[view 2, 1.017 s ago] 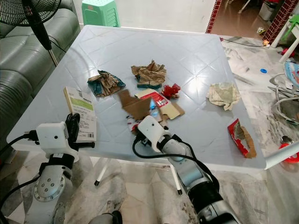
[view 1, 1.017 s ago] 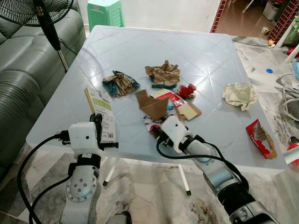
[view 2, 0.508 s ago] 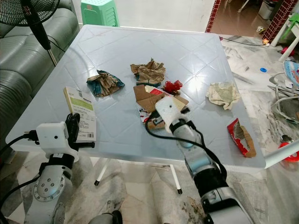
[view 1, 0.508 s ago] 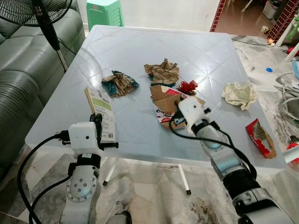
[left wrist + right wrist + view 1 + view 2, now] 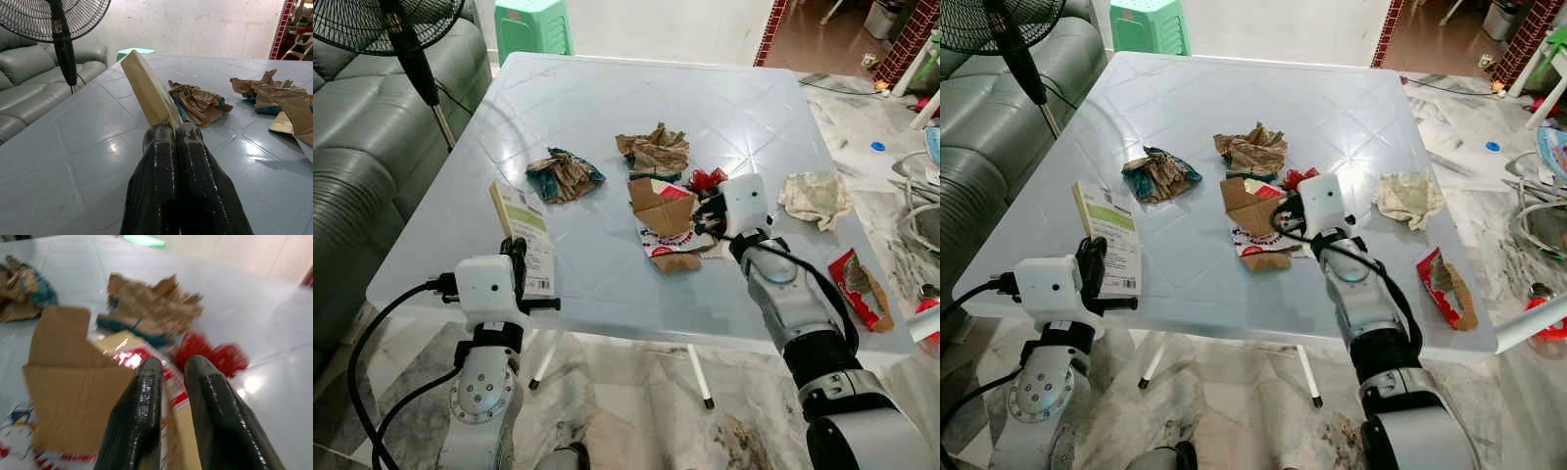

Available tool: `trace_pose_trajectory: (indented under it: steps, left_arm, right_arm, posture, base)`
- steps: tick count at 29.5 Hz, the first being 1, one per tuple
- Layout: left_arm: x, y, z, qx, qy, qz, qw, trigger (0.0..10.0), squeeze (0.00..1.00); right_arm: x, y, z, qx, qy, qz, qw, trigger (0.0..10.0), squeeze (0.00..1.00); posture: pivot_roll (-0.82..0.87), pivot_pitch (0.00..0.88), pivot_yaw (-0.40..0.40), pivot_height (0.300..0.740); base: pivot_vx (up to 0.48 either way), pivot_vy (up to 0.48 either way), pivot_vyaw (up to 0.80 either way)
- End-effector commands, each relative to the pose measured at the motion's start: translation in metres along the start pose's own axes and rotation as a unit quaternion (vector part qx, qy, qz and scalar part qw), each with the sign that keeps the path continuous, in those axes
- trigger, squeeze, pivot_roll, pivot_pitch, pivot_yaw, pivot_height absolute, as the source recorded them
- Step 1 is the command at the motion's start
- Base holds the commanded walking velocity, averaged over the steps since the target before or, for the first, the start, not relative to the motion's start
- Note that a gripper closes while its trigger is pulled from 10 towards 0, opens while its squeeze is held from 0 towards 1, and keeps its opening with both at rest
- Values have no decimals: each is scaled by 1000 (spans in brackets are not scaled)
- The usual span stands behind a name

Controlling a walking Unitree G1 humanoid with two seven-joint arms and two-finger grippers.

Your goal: Picking trash to rubbish bin

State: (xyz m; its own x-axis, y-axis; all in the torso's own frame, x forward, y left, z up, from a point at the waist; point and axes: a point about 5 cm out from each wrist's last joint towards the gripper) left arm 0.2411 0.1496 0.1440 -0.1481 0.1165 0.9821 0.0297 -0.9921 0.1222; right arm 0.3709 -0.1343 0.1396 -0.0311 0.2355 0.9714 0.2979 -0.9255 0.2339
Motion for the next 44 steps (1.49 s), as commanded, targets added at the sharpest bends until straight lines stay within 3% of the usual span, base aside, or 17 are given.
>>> trace_pose_trajectory:
  steps: [1, 5, 12, 19, 26, 28, 29, 30, 31, 41, 44]
  left_arm:
    - [-1, 2, 0, -7, -7, -3, 1000, 0, 0]
    - [-1, 3, -2, -9, -9, -5, 1000, 0, 0]
    - [-2, 1, -4, -10, -13, -6, 1000, 0, 0]
    - [-1, 1, -6, -11, -14, -6, 1000, 0, 0]
    - [0, 0, -8, -15, -17, -7, 1000, 0, 0]
    - [0, 0, -8, -17, -18, -7, 1000, 0, 0]
    - [0, 0, -8, -18, -19, -7, 1000, 0, 0]
    - [1, 0, -8, -19, -20, -7, 1000, 0, 0]
    - [1, -1, -9, -19, -20, -7, 1000, 0, 0]
    - [2, -1, -10, -18, -22, -7, 1000, 0, 0]
    - [2, -1, -10, -18, -22, -8, 1000, 0, 0]
  right_arm:
    - [-5, 5, -1, 2, -15, 34, 999, 10000, 1000]
    - [-9, 12, -1, 6, -25, 40, 999, 10000, 1000]
    - [-10, 20, -1, 7, -21, -3, 1000, 10000, 1000]
    - [-15, 24, -2, 10, -26, 1, 1000, 10000, 1000]
    - [-24, 24, -3, 36, -40, 56, 997, 10000, 1000]
    - [-27, 20, -3, 61, -43, 95, 993, 10000, 1000]
    - [-28, 18, -3, 69, -43, 103, 991, 10000, 973]
    - [-29, 16, -3, 83, -43, 115, 989, 10000, 361]
    - [-29, 13, -3, 94, -41, 123, 987, 10000, 0]
    - [-29, -5, -1, 133, -25, 134, 982, 10000, 0]
    - [-23, -3, 2, 124, -10, 130, 984, 10000, 0]
  posture:
    - [26, 129, -58, 740]
    - [30, 132, -58, 740]
    - [41, 137, -58, 740]
    - [51, 140, -57, 740]
    - [65, 147, -51, 740]
    - [69, 148, -49, 740]
    - [73, 148, -48, 740]
    - [73, 148, -48, 740]
    - [77, 148, -48, 740]
    - [90, 146, -49, 740]
    - [90, 147, -48, 740]
  base:
    - [0, 0, 0]
    - [0, 0, 0]
    - [0, 0, 0]
    - [0, 0, 0]
    - [0, 0, 0]
    - [0, 0, 0]
    - [0, 0, 0]
    - [0, 0, 0]
    - [0, 0, 0]
    - [0, 0, 0]
    - [0, 0, 0]
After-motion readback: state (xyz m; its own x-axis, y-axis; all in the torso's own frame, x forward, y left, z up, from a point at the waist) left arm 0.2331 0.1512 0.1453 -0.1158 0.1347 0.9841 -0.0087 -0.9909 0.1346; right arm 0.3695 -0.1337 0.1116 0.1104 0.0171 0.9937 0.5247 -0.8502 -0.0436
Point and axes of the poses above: a point about 5 cm out from each wrist's last joint towards the gripper, its own z axis pointing out of the wrist towards the gripper, its own x axis along the axis of the wrist's last joint, y = z × x, and after that the axes turned 8 degrees about -z, right-handed
